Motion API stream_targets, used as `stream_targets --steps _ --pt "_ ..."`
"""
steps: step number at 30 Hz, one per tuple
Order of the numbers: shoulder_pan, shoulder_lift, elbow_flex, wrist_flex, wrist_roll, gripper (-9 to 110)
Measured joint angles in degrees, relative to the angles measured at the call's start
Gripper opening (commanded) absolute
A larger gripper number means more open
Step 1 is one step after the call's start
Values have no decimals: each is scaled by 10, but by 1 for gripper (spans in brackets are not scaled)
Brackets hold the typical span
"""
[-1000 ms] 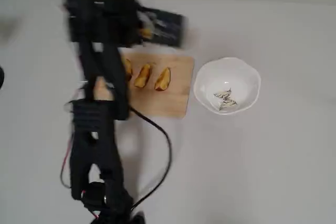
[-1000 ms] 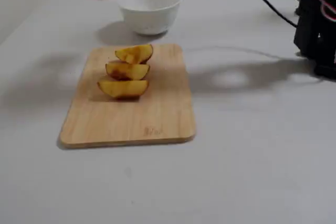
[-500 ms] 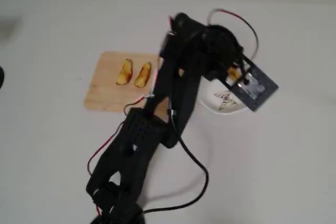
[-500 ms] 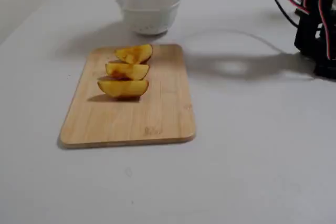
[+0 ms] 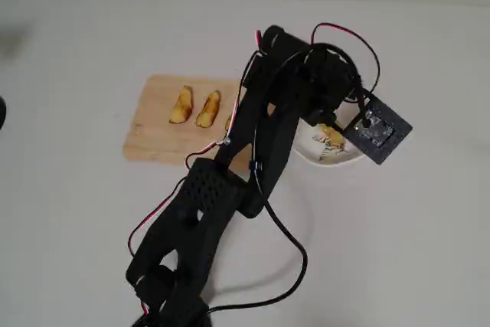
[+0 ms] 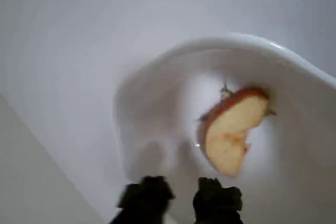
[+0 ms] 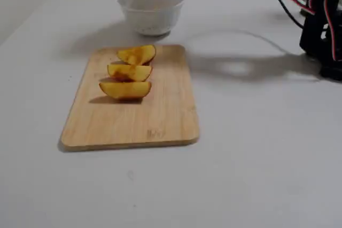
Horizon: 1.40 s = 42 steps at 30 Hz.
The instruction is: Pick up the leftmost apple slice from the cutting board and place it into the bowl
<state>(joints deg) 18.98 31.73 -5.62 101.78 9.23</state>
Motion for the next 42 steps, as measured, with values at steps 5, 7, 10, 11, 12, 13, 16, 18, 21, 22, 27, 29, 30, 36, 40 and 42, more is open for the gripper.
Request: stream_targets --steps 5,7,10,11,12,13,16,18,21,22,27,29,30,36,40,42 --pt "-38 15 -13 0 -26 0" --pt "-60 40 -30 0 -47 0" --pt "-96 88 -42 0 -79 0" --pt "-107 107 -44 0 -91 0" --pt "-118 129 -44 0 -104 0" --pt "-134 157 -44 0 -127 0" --pt "-191 239 -48 0 -194 0" --pt "-227 285 -52 0 -235 0" --pt "-265 353 -53 1 -282 0" --pt "-279 379 -53 1 -293 0" --pt "-322 485 -53 1 -308 0" --pt "-322 532 -53 1 -296 0" --pt "-323 558 -54 1 -288 0" --pt "-321 716 -48 1 -202 0" --pt "-321 849 17 1 -145 0" --pt "-321 909 49 1 -126 0"
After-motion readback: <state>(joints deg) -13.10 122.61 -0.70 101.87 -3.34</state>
